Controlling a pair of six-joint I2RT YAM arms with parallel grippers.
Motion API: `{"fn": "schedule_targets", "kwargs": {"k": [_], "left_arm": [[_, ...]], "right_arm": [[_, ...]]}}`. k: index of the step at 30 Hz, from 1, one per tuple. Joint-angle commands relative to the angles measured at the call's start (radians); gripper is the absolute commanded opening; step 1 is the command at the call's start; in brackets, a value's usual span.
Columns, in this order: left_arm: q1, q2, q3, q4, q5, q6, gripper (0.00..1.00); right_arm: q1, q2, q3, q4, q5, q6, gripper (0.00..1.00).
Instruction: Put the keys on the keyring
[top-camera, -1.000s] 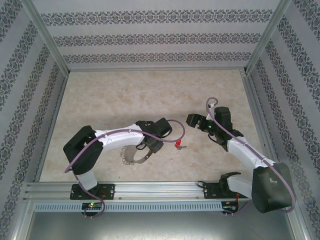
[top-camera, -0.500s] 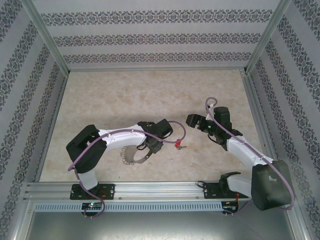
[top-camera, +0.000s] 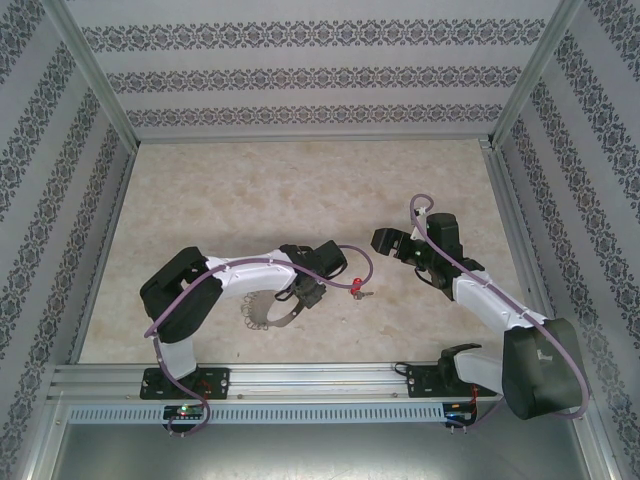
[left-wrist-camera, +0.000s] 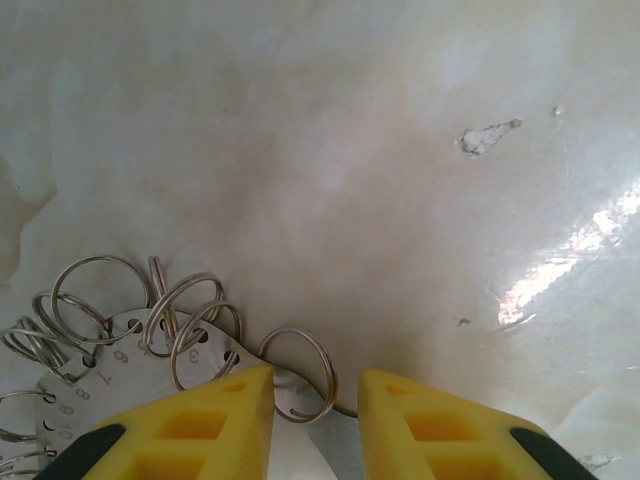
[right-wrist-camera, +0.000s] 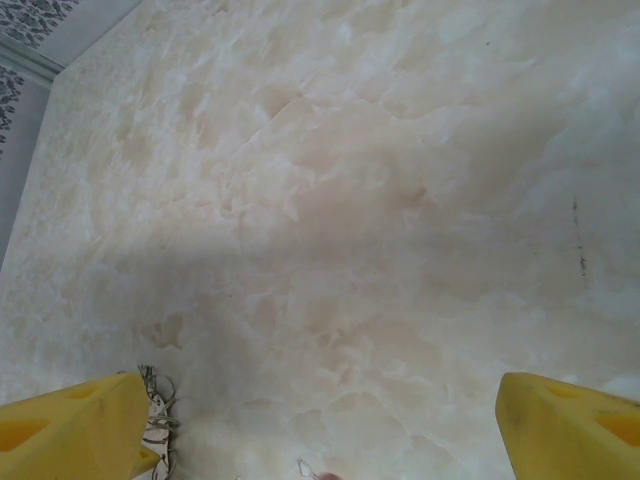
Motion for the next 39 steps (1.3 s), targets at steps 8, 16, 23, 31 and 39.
{"fn": "schedule_targets", "kwargs": {"k": [8, 16, 23, 31, 39], "left_arm": [[-0.012, 0.027, 0.012, 0.03, -0.048, 0.017, 0.27], [-0.012, 0.04, 0.017, 0.036, -0.061, 0.023, 0.21], [-0.012, 0.03, 0.015, 0.041, -0.078, 0.03, 0.12], [-0.009, -0.019, 0.021, 0.049, -0.127, 0.084, 0.0], [0.042, -0.134, -0.01, 0.13, -0.072, 0.181, 0.0]], "right_arm": [[0.011, 0.007, 0.03, 0.021, 0.004, -0.019, 0.9], [0.011, -0.005, 0.028, 0.015, -0.003, -0.022, 0.9], [0.011, -0.018, 0.026, 0.009, -0.002, -0.024, 0.9], [0.013, -0.004, 0.043, 0.008, -0.025, -0.021, 0.9], [0.044, 0.068, 0.1, 0.014, -0.083, -0.033, 0.9]]}}
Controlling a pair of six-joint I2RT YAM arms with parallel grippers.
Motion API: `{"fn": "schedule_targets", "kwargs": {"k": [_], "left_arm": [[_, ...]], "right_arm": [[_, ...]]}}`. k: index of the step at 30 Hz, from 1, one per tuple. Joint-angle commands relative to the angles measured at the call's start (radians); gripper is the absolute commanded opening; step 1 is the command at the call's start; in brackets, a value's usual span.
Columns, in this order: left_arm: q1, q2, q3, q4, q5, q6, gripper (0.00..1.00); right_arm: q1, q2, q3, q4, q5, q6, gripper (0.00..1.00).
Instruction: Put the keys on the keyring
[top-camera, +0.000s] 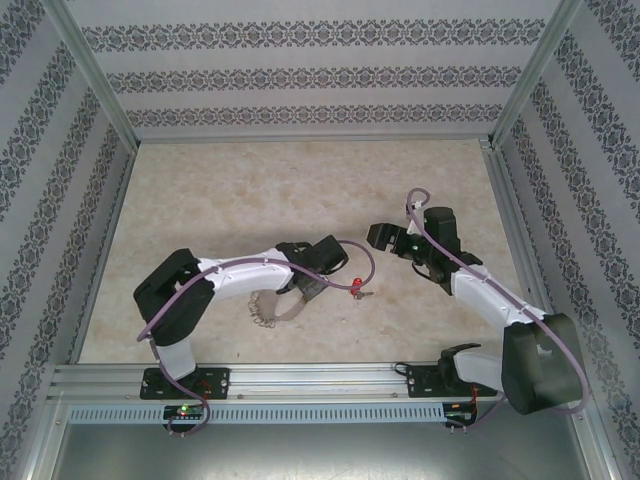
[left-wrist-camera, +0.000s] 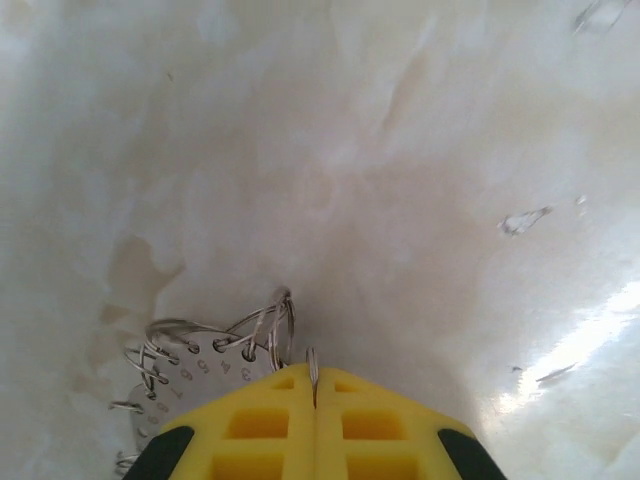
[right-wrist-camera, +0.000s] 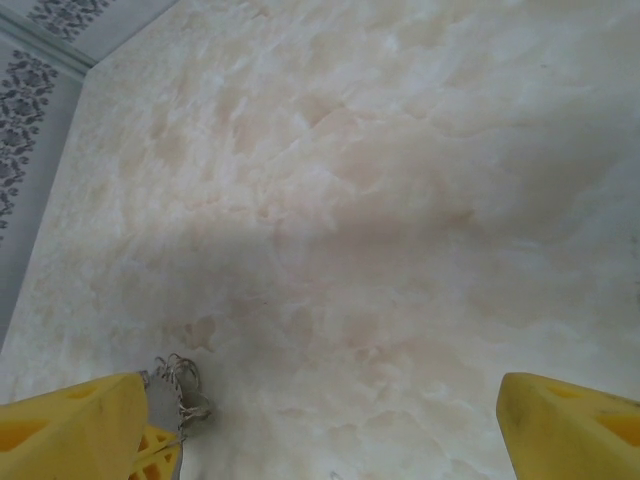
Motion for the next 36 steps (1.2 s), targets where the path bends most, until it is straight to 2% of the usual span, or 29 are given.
{"fn": "schedule_targets", "kwargs": {"k": [1, 6, 15, 21, 24, 29, 36], "left_arm": [[0.047, -0.094, -0.025, 0.077, 0.053, 0.079, 0.0], [0.128, -0.165, -0.058, 0.15, 0.239, 0.131, 0.0], [0.189, -0.257, -0.088, 0.224, 0.47, 0.173, 0.0], [0.224, -0.382, -0.139, 0.354, 0.477, 0.171, 0.0], [0.252, -0.399, -0.111, 0.333, 0.494, 0.188, 0.0], [0.292, -0.378, -0.015, 0.248, 0.638, 0.269, 0.0], [0.378, -0.358, 0.082, 0.283, 0.849, 0.274, 0.0]], "right_arm": [[0.023, 0.042, 0.047, 0.02, -0.055, -0.029, 0.9], [0.063, 0.1, 0.083, 0.053, -0.093, -0.07, 0.88], [0.085, 0.132, 0.114, 0.104, -0.244, -0.132, 0.8], [0.085, 0.089, 0.149, 0.1, -0.267, -0.14, 0.78], [0.082, 0.081, 0.192, 0.099, -0.281, -0.137, 0.78], [0.078, 0.095, 0.277, 0.103, -0.338, -0.125, 0.77], [0.081, 0.105, 0.365, 0.124, -0.459, -0.087, 0.74]]}}
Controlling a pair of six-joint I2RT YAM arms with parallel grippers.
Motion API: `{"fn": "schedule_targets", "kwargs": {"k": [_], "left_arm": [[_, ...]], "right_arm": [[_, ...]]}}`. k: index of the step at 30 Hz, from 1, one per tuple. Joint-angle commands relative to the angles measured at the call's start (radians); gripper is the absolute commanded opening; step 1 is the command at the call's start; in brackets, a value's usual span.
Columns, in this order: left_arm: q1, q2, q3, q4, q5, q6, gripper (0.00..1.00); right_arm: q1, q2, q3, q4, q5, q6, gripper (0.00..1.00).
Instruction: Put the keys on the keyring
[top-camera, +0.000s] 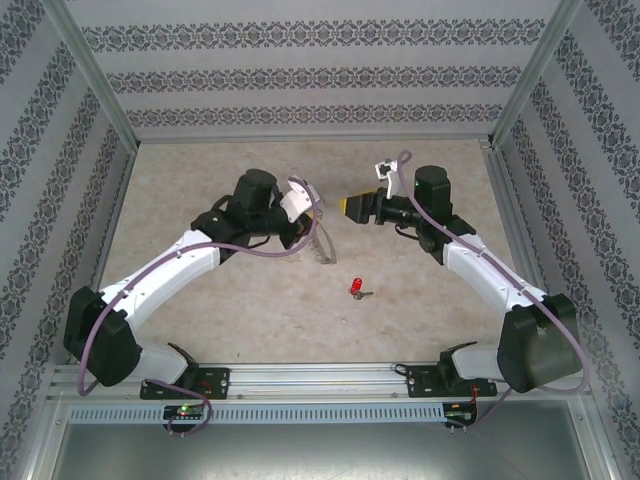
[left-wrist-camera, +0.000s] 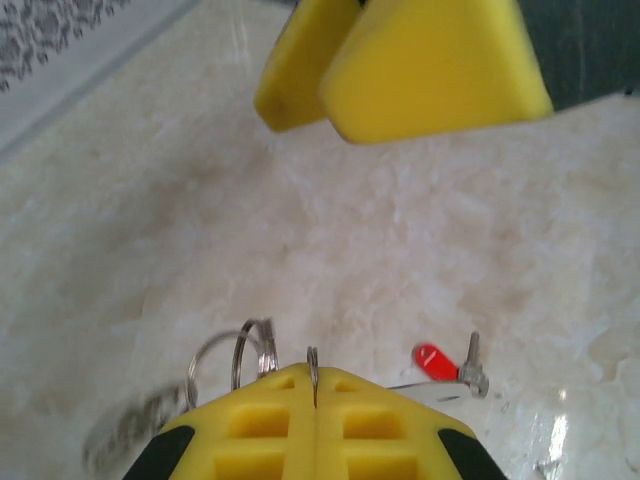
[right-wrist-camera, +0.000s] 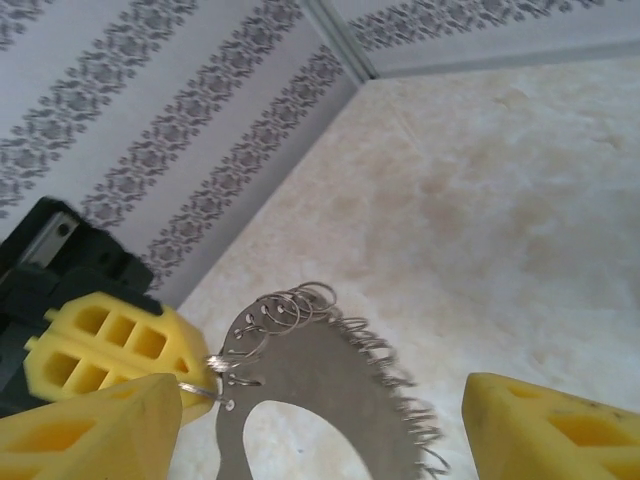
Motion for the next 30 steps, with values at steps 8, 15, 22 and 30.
{"fn": "schedule_targets", "kwargs": {"k": [8, 15, 22, 30], "left_arm": [[0.098, 0.054, 0.173, -0.036, 0.35, 0.036, 0.0], [0.111, 0.08, 0.212, -0.069, 0.419, 0.033, 0.0], [0.112, 0.113, 0.243, -0.085, 0.472, 0.014, 0.0], [0.113, 0.122, 0.244, -0.085, 0.477, 0.0, 0.0]], "right_arm": [[0.038, 0.004, 0.111, 0.054, -0.217, 0.054, 0.66], [0.057, 0.01, 0.123, 0.053, -0.219, 0.024, 0.57], [0.053, 0.015, 0.131, 0.054, -0.211, 0.017, 0.43], [0.0, -0.082, 0.077, 0.047, -0.178, 0.037, 0.43]]}}
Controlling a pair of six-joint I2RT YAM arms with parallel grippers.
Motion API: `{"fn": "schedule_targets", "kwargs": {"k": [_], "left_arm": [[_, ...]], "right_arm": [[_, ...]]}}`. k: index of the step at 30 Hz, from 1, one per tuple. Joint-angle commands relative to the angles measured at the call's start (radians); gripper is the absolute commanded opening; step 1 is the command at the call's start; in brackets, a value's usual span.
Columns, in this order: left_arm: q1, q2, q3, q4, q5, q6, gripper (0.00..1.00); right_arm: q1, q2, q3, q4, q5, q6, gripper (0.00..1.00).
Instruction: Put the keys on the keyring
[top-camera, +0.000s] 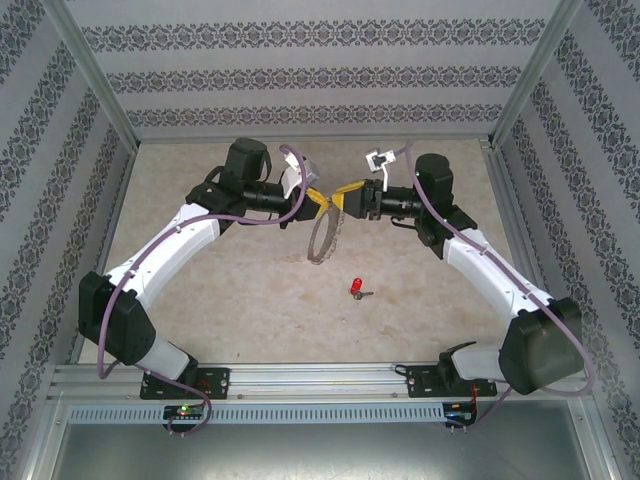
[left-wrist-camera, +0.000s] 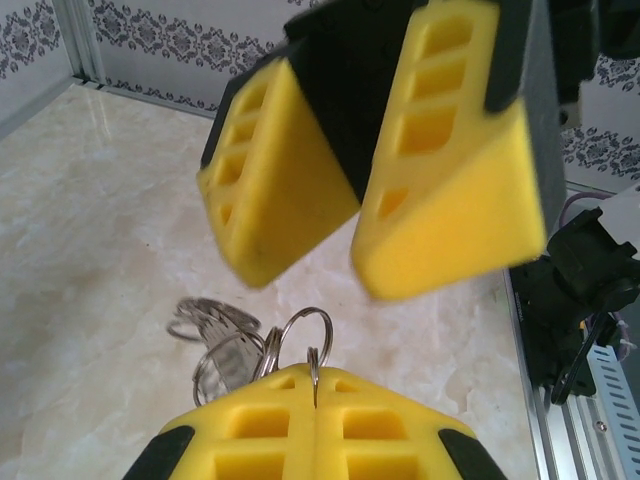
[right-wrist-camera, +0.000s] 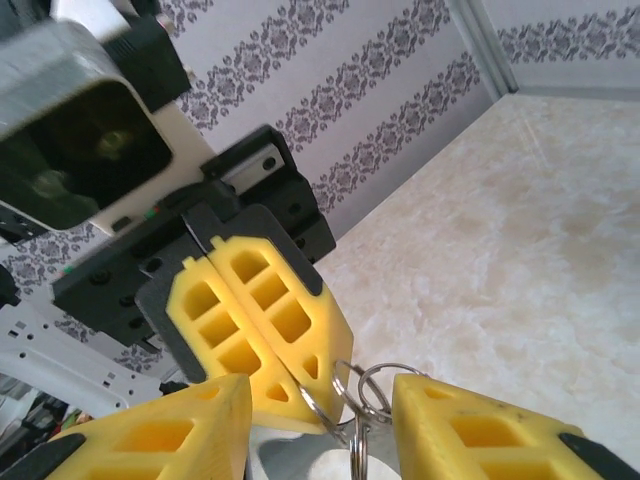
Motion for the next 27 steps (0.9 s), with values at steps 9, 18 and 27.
{"fn": "schedule_targets", "kwargs": {"k": [9, 18, 27], "left_arm": [[0.01, 0.005, 0.058, -0.007, 0.039, -0.008, 0.0], [0.009, 0.012, 0.086, -0.03, 0.058, -0.009, 0.0], [0.01, 0.013, 0.09, -0.041, 0.099, -0.022, 0.0]], "right_arm": [[-0.004, -0.102, -0.031, 0.014, -0.044, 0.024, 0.41], [0.04, -0.047, -0.031, 0.027, -0.063, 0.025, 0.34], [0.037, -0.006, -0.024, 0.036, -0.046, 0.015, 0.31]]}}
